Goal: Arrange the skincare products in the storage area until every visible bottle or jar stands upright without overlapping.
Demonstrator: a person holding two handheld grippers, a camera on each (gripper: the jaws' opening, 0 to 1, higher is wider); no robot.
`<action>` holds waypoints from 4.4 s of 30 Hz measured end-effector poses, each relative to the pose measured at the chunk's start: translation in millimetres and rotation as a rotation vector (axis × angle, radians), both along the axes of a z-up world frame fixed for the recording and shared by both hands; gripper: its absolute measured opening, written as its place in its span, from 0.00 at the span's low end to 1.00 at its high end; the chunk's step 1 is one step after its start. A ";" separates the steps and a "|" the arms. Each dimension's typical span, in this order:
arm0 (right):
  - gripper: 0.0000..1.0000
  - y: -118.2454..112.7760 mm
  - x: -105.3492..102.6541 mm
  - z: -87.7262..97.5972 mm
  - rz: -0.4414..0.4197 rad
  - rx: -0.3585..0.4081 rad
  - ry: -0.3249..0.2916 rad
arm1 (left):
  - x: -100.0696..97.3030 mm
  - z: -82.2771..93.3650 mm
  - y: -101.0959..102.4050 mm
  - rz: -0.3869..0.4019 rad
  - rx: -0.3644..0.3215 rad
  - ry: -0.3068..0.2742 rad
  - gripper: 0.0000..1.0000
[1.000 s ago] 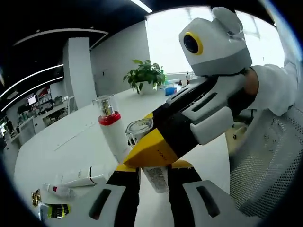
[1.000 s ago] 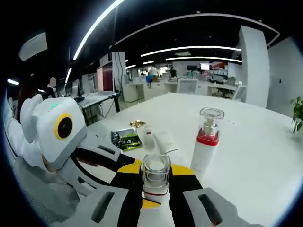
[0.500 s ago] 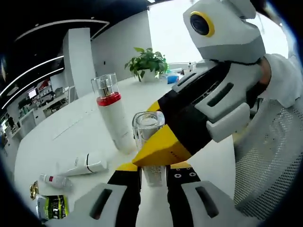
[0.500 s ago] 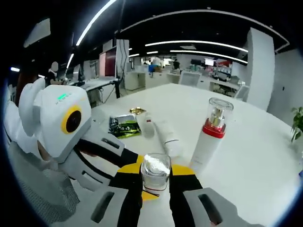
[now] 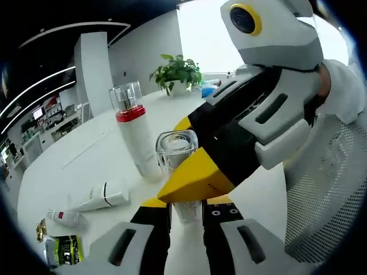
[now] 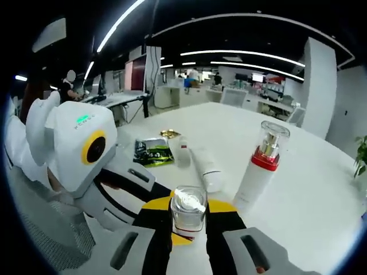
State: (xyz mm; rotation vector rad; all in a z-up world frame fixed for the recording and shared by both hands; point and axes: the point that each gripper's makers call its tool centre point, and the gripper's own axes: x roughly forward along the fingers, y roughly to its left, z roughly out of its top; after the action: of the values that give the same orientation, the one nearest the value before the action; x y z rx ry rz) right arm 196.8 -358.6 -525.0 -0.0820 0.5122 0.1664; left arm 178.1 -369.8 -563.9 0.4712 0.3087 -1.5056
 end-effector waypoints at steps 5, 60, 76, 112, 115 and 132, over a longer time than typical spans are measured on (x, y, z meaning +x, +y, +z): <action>0.15 2.6 0.1 0.4 0.009 0.006 -0.001 | 0.7 -1.6 1.2 -0.006 0.010 -0.016 0.17; 0.10 -4.9 -18.3 -31.6 0.148 -0.024 0.172 | 27.1 -21.9 23.4 0.086 0.148 -0.024 0.05; 0.08 -8.3 -3.2 -49.4 0.201 -0.028 0.208 | 31.5 -28.1 12.1 0.027 0.174 -0.071 0.12; 0.04 -49.4 2.5 -59.0 0.111 -0.107 0.219 | 26.8 -31.3 -30.5 -0.066 0.218 -0.133 0.10; 0.04 -52.8 3.1 -60.0 0.096 -0.103 0.220 | 28.5 -33.3 -32.0 -0.072 0.222 -0.135 0.09; 0.04 -55.9 5.0 -59.5 0.073 -0.092 0.214 | 32.6 -36.9 -35.9 -0.076 0.236 -0.131 0.13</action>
State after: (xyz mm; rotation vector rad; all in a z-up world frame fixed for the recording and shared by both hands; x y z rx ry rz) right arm 201.8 -414.5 -584.5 -0.1739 0.7306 0.2248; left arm 210.6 -405.7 -600.7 0.7738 0.3708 -1.5109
